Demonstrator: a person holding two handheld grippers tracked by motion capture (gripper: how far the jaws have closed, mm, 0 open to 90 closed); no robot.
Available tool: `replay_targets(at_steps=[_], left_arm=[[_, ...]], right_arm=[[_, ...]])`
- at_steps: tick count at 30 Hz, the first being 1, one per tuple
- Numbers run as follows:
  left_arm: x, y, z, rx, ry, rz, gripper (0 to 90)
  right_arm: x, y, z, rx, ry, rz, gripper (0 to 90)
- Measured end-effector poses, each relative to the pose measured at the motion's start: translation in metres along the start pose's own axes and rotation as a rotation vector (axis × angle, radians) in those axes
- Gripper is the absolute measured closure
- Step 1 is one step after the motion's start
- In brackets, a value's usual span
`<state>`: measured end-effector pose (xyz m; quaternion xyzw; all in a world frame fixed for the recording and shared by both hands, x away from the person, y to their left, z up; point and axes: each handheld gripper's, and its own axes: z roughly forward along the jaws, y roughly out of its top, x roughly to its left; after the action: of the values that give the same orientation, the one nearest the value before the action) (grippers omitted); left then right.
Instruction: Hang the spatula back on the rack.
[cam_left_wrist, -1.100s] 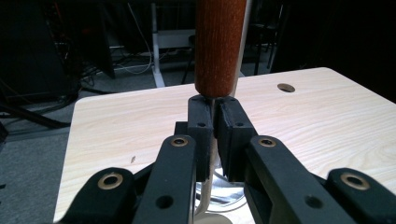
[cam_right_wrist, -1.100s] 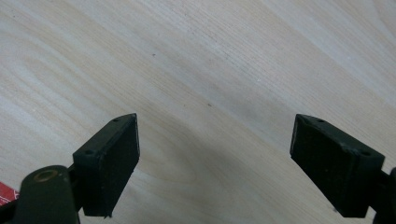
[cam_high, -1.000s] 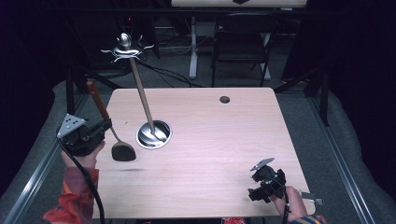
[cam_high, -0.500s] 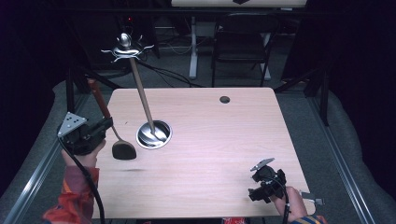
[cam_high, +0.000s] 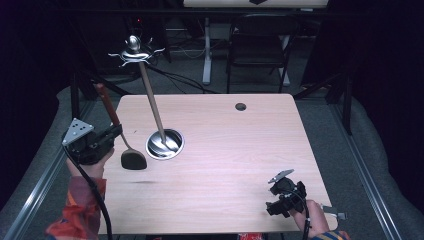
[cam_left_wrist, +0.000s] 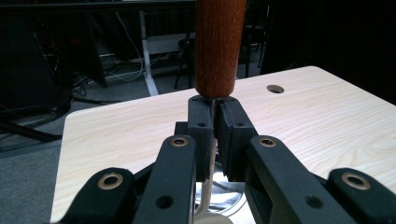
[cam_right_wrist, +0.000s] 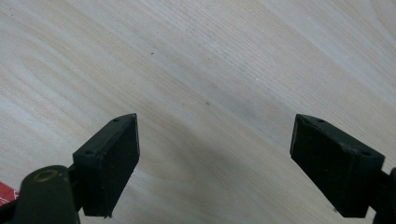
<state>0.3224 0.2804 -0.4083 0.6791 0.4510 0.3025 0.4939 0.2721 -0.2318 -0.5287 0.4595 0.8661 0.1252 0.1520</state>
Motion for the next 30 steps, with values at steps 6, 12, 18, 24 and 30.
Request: replay_targets(at_steps=[6, 12, 18, 24, 30], left_arm=[[-0.001, 0.004, 0.000, -0.007, -0.008, 0.012, 84.1], [-0.002, 0.008, 0.001, -0.007, -0.019, 0.021, 84.1], [-0.003, 0.011, 0.004, -0.009, -0.037, 0.032, 84.0], [-0.004, 0.017, 0.007, -0.008, -0.051, 0.041, 84.1], [-0.002, 0.022, 0.007, -0.018, -0.068, 0.039, 84.1]], right_arm=[[0.000, 0.000, 0.000, 0.005, 0.001, -0.007, 15.3], [0.000, 0.000, 0.000, 0.005, 0.000, -0.007, 15.3], [0.000, 0.000, 0.000, 0.005, -0.001, -0.008, 15.3], [-0.001, 0.000, 0.000, -0.002, -0.005, -0.003, 15.3], [-0.002, -0.001, 0.000, 0.000, -0.006, -0.004, 15.3]])
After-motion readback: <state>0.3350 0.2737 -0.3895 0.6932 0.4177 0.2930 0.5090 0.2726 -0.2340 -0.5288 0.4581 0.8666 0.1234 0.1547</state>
